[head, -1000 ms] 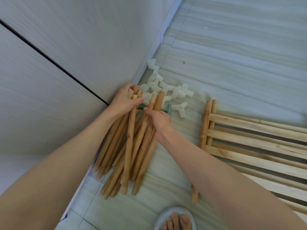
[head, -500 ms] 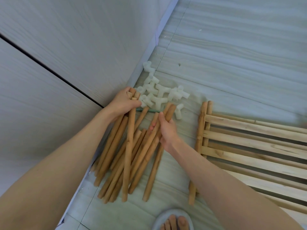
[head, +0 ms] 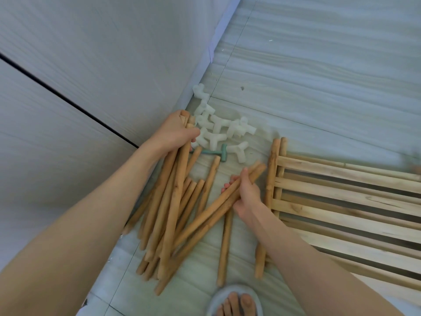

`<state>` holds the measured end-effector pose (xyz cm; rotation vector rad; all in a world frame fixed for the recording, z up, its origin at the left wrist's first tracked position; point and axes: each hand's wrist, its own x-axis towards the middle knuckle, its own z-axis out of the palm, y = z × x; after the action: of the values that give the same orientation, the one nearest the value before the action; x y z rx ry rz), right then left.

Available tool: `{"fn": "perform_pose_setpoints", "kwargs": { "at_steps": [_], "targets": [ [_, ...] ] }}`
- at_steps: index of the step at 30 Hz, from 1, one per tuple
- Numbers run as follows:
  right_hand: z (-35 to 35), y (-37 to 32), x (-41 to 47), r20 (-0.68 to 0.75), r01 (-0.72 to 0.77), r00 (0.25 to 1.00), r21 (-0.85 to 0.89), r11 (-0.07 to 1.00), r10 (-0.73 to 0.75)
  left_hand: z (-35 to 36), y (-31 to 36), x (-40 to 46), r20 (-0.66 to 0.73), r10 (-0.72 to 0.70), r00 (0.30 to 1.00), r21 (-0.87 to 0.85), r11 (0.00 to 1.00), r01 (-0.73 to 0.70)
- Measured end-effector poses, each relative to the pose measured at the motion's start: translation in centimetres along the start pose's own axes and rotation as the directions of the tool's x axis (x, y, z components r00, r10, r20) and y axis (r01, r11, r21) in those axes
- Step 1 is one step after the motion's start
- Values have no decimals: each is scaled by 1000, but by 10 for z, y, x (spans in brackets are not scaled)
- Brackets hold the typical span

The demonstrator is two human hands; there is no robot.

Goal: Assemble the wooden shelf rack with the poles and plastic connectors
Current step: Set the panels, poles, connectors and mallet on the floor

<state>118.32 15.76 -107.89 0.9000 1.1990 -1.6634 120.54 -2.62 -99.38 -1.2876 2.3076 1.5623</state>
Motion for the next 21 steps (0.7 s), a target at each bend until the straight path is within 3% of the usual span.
{"fn": "perform_pose_setpoints", "kwargs": {
  "at_steps": [4, 7, 15, 18, 21],
  "targets": [
    [5, 11, -5, 101, -140, 987, 162, 977, 125, 0, 13, -7, 24, 32, 999, 94, 995, -34],
    [14, 8, -11, 179, -144, 977, 130, 981, 119, -4, 17, -13, 19, 50, 999, 148, 988, -53],
    [29, -71, -34, 344, 87, 939, -190, 978, -17, 4, 36, -24, 14, 12, 1000, -147, 989, -10],
    [35, -92, -49, 403, 254, 906, -270, 929, -130, 8, 54, -27, -49, 90, 995, -246, 964, -99],
    [44, -106, -70, 499, 446, 825, -283, 849, -267, 10, 72, -36, -193, 191, 963, -340, 907, -248]
  ]
}}
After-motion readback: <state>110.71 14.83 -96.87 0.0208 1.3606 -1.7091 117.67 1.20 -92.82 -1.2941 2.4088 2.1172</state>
